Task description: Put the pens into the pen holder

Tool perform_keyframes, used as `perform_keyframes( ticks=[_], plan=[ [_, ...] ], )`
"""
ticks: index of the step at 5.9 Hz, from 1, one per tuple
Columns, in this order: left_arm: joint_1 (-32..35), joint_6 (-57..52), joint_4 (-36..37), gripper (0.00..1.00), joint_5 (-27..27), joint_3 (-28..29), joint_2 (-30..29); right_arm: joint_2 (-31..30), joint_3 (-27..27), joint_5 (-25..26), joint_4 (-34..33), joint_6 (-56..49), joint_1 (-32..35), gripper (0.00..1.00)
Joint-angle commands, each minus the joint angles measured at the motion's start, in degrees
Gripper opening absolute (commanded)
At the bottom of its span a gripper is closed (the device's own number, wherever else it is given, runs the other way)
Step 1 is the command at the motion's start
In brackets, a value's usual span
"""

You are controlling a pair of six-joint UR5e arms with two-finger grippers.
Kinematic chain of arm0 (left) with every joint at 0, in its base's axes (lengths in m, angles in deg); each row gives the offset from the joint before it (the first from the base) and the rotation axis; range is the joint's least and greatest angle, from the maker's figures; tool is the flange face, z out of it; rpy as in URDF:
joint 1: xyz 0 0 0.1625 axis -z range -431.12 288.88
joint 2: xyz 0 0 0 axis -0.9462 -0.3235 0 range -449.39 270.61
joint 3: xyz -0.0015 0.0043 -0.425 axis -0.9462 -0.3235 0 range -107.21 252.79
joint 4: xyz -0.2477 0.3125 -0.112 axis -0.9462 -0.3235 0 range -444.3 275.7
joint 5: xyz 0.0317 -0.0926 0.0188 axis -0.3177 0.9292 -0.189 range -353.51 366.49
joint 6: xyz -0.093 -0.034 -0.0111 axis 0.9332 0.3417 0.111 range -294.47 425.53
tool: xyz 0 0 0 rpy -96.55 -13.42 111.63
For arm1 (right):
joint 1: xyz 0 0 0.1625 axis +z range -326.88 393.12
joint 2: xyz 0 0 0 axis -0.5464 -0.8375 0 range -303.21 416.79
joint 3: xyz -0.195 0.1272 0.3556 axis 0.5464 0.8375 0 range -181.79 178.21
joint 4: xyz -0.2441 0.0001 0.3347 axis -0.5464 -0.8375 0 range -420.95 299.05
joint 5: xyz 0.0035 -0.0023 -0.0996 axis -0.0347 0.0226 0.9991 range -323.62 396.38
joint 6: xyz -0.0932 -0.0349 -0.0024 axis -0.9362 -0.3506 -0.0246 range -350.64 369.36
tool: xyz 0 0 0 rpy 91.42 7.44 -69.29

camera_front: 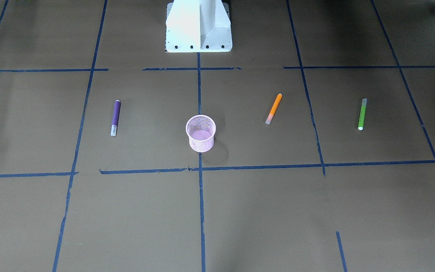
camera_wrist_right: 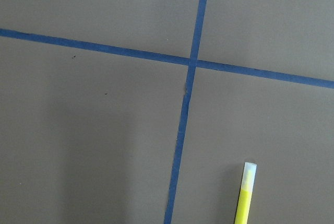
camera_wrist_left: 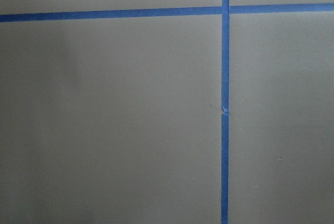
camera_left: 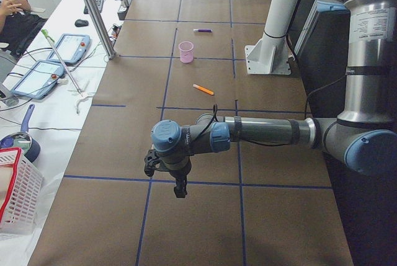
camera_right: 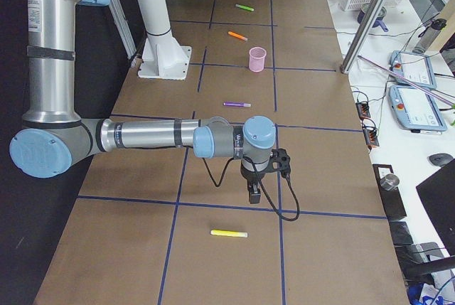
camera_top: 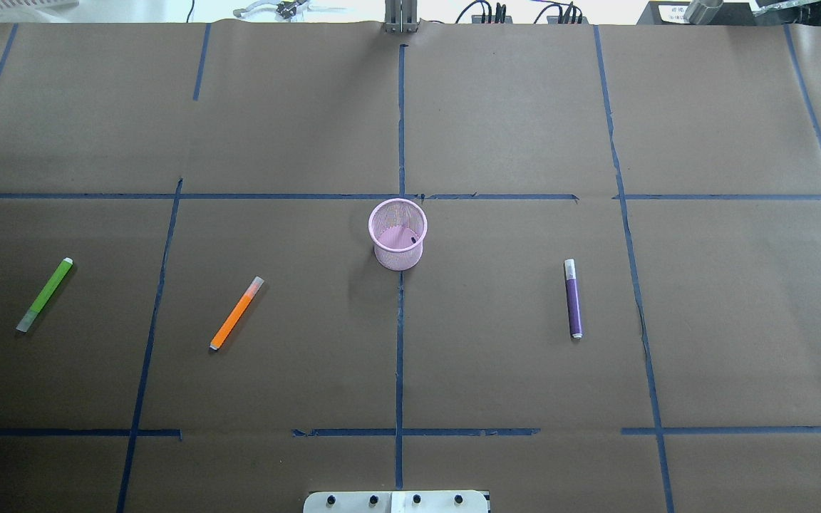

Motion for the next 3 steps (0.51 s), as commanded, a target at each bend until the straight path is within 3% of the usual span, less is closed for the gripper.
perform_keyframes(
  ticks=[1, 3],
  plan=[
    [-0.1, 0.0, 0.0, 1.0, 0.0, 0.0, -0.1, 0.0, 0.0, -0.2, -0.1, 0.1, 0.0, 1.0],
    [-0.1, -0.1, -0.1, 1.0, -0.1, -0.7, 0.0, 0.0, 0.0, 0.2, 0.0, 0.0, 0.0, 1.0]
  ],
)
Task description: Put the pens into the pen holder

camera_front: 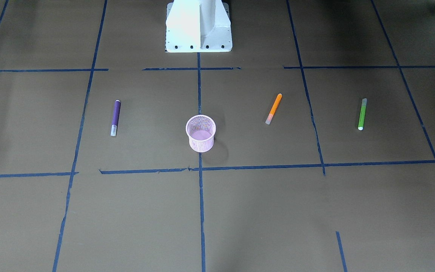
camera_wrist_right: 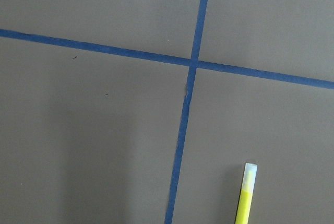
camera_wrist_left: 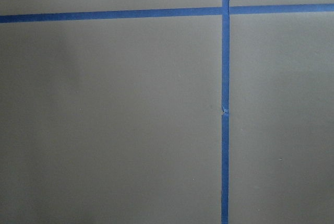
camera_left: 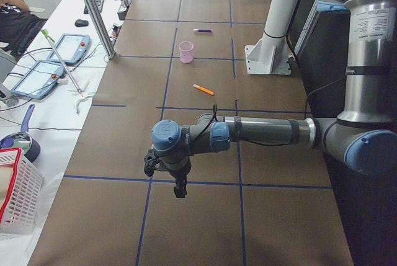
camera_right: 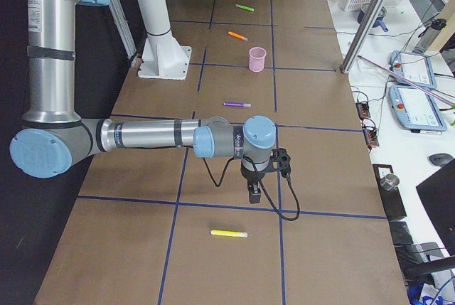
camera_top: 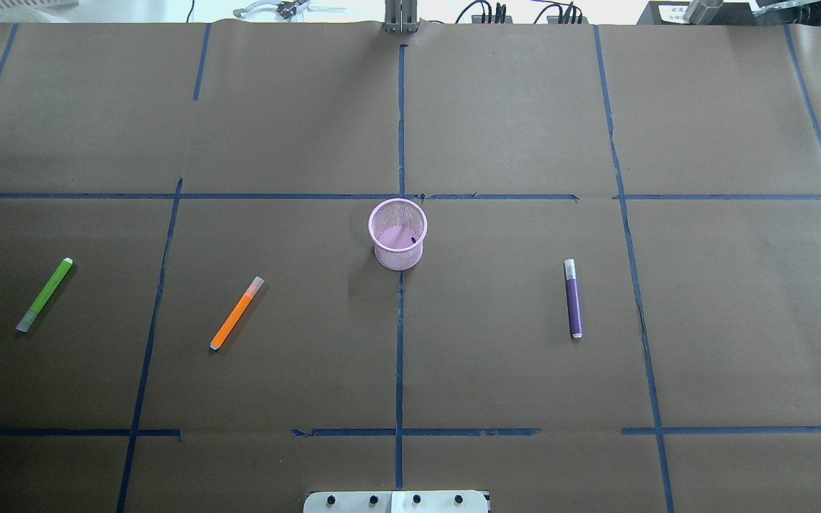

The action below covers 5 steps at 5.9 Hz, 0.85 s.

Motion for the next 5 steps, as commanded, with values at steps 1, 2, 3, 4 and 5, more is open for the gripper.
perform_keyframes(
  ticks=[1, 2, 3, 4, 5],
  plan=[
    [0.0, -0.1, -0.1, 1.0, -0.1, -0.6, 0.0, 0.0, 0.1, 0.8, 0.0, 0.1, 0.0, 1.0],
    [-0.2, 0.1, -0.1, 1.0, -0.1, -1.0, -0.7, -0.2, 0.0, 0.7, -0.1, 0.1, 0.0, 1.0],
    [-0.2, 0.2, 0.0, 1.0, -0.1, -1.0, -1.4, -0.4, 0.0, 0.8, -0.1, 0.1, 0.0, 1.0],
    [-0.5, 0.4, -0.1, 1.0, 0.0, -1.4, -1.7, -0.4, 0.1, 0.8, -0.1, 0.1, 0.0, 1.0],
    [-1.6, 0.6, -0.1, 1.0, 0.2, -2.1, -4.0, -0.9, 0.1, 0.7, 0.0, -0.5, 0.0, 1.0]
  ],
)
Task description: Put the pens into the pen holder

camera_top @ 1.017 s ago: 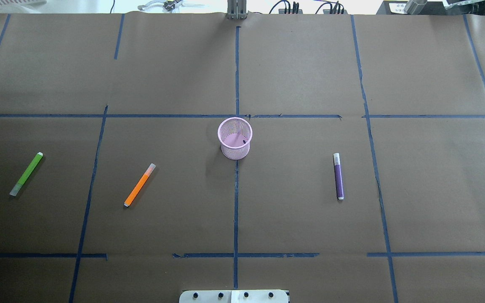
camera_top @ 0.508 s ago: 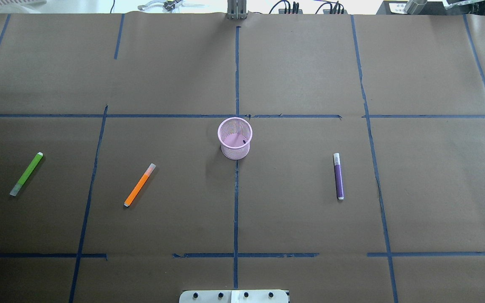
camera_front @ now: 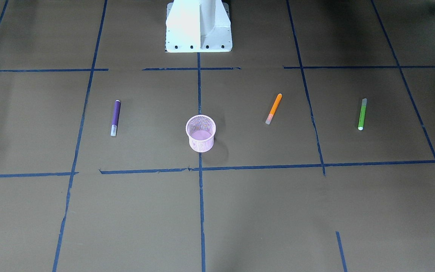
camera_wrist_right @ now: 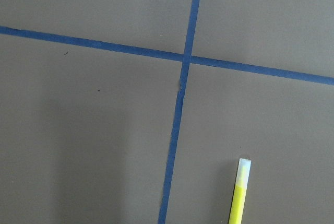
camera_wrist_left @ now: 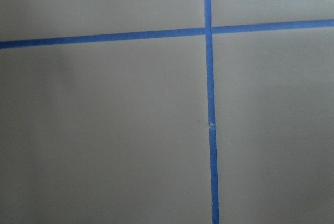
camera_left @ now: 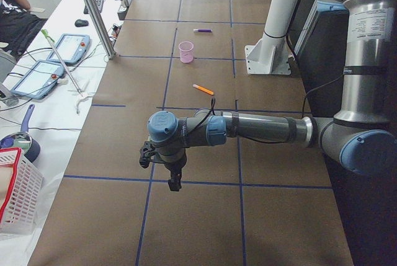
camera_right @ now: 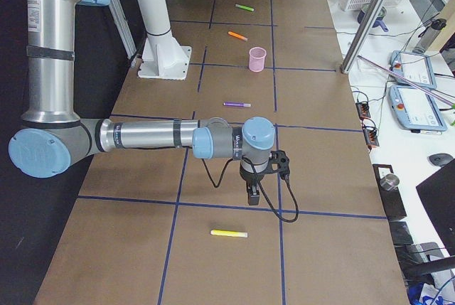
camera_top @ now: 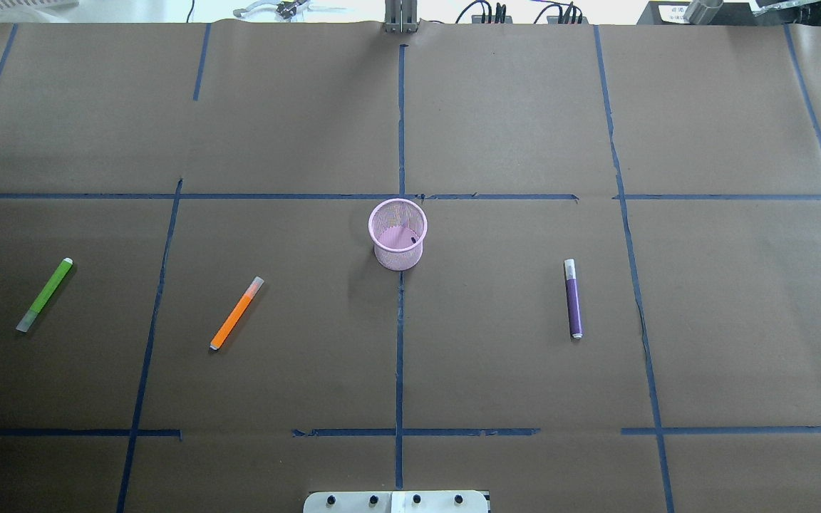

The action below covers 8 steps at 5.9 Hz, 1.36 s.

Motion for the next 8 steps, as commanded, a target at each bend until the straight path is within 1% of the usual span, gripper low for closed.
perform_keyframes(
  ticks=[1, 2, 3, 4, 5, 6, 7, 8],
  plan=[
    [-5.9, 4.3, -0.2, 1.0, 0.4, -0.7, -3.7, -0.5, 1.0, 0.2, 0.1, -0.5, 0.0, 1.0],
    [-9.9, 8.8, -3.4, 1.0, 0.8, -0.9, -6.2, -1.2, 1.6, 0.2, 0.1, -0.5, -0.1, 1.0],
    [-12.9, 9.5, -7.5, 1.0, 0.9, -2.0, -6.8, -1.6, 2.0, 0.2, 0.1, -0.5, -0.4, 1.0],
    [-15.9, 12.6, -7.8, 1.0, 2.6, -2.0, -9.7, -1.8, 3.8, 0.3, 0.2, -0.5, -0.4, 1.0],
    [-19.9, 15.8, -7.9, 1.0, 2.3, -2.2, -11.6, -1.7, 8.1, 1.3, 6.1, -0.3, -0.6, 1.0],
    [-22.9, 17.5, -8.1, 1.0, 2.1, -2.7, -11.8, -1.3, 14.5, 1.3, 14.5, 0.2, -1.7, 1.0],
    [-23.7, 17.6, -8.1, 1.0, 2.0, -3.2, -11.9, -1.3, 16.4, 1.3, 15.3, 0.3, -2.3, 1.0],
    [-25.3, 18.0, -8.2, 1.0, 1.9, -3.3, -11.9, -1.3, 17.0, 1.3, 15.2, 0.3, -2.6, 1.0]
  ],
)
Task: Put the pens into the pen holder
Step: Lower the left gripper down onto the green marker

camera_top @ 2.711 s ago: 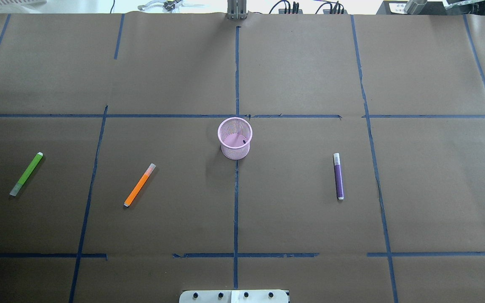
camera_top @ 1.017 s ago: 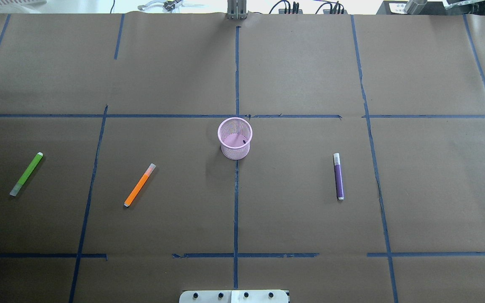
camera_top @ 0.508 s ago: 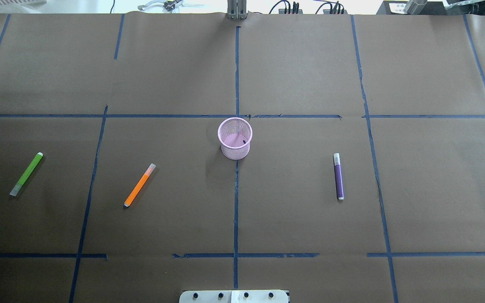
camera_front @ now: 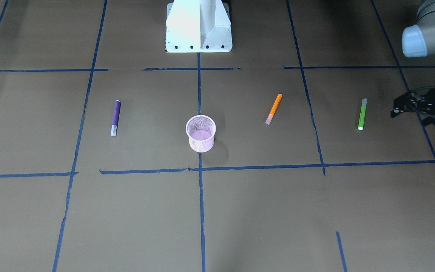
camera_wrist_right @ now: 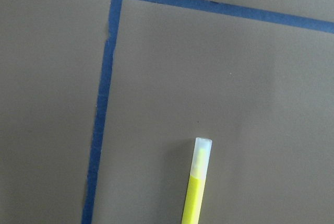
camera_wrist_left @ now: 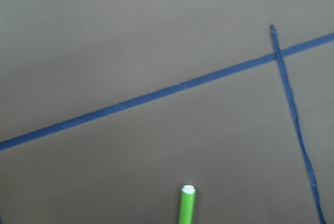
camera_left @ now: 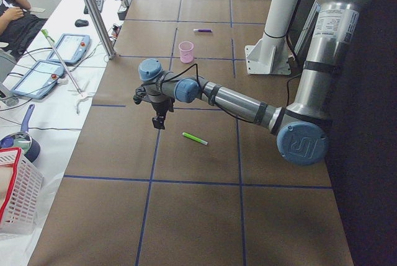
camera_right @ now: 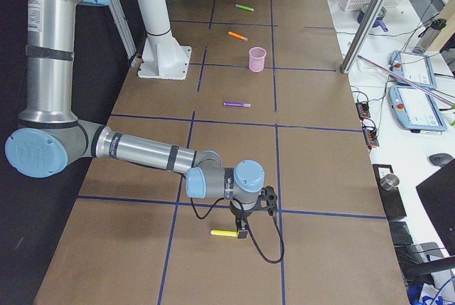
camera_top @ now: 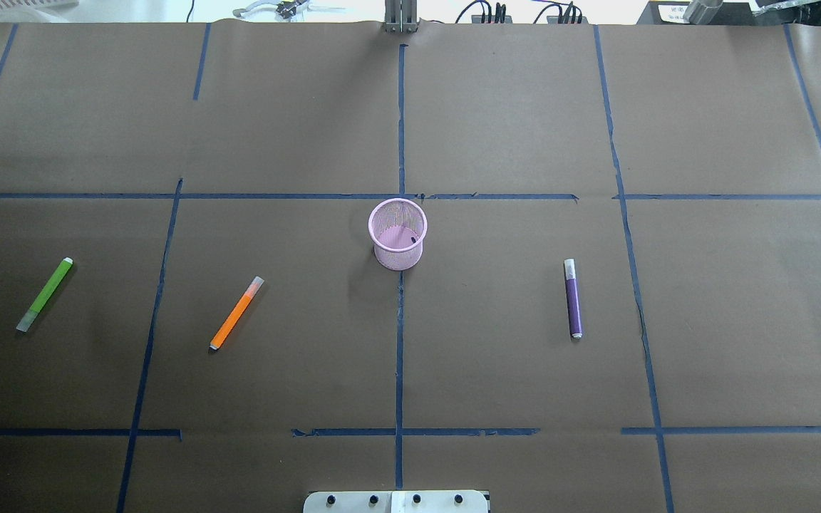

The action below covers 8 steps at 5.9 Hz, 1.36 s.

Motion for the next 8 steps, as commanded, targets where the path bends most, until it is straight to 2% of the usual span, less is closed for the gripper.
perform_keyframes(
  ticks=[1, 2, 3, 5, 8],
  plan=[
    [-3.6, 0.6, -0.1, 1.0, -0.3, 0.3, 0.0, 0.1, 2.3, 0.0, 0.8, 0.1, -1.3, 1.0],
    [-4.9, 0.6, -0.3, 1.0, -1.9, 0.9, 0.1, 0.1, 2.7, 0.0, 0.8, 0.1, -1.9, 1.0],
    [-6.5, 0.6, -4.4, 1.0, -3.8, 3.9, 0.6, 0.1, 3.3, 0.0, 1.2, 0.1, -2.3, 1.0],
    [-7.2, 0.6, -17.6, 1.0, -4.3, 11.6, 2.7, 0.1, 4.1, 0.0, 2.8, 0.2, -2.6, 1.0],
    [-10.1, 5.5, -29.8, 1.0, -6.7, 13.1, 6.0, 0.2, 4.1, -0.1, 2.8, 0.2, -2.6, 1.0]
  ],
)
